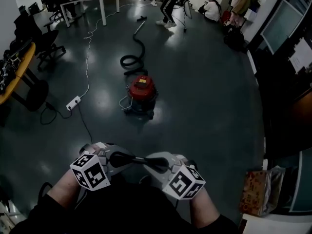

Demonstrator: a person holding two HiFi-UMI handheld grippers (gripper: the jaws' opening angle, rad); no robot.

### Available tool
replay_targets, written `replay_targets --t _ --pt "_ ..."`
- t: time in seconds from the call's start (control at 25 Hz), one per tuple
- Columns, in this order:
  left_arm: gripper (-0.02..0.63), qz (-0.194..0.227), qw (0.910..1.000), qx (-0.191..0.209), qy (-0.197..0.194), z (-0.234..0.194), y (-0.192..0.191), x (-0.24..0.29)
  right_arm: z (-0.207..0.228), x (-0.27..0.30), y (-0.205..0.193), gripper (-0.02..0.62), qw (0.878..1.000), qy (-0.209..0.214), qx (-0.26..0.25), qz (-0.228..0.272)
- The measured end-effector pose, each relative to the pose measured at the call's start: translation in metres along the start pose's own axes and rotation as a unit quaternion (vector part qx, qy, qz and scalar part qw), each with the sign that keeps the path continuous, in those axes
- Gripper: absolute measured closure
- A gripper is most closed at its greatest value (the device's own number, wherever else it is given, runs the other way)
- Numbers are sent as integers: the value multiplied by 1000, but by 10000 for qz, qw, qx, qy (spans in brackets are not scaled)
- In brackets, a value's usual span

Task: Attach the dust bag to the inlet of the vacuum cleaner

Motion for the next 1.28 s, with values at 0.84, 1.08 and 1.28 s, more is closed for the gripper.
replay_targets --t 0.84,1.08,1.28 --pt "574 189 9986 300 -405 -170 -77 0 148 90 4 555 9969 -419 538 -384" --pt "574 383 9973 389 -481 -231 -115 -1 198 131 7 555 9932 -757 562 -680" --pt "571 398 9978 284 -458 -266 -142 10 232 156 -5 555 9909 -849 601 -850"
Point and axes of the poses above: the fingertips, and each gripper's own axes: x forward along the fingers, z to its right, y out of its top, the point moved 9 cm from there along -x, backward along the fingers, and after that the axes turned 4 degrees about z, right-handed, at the moved point
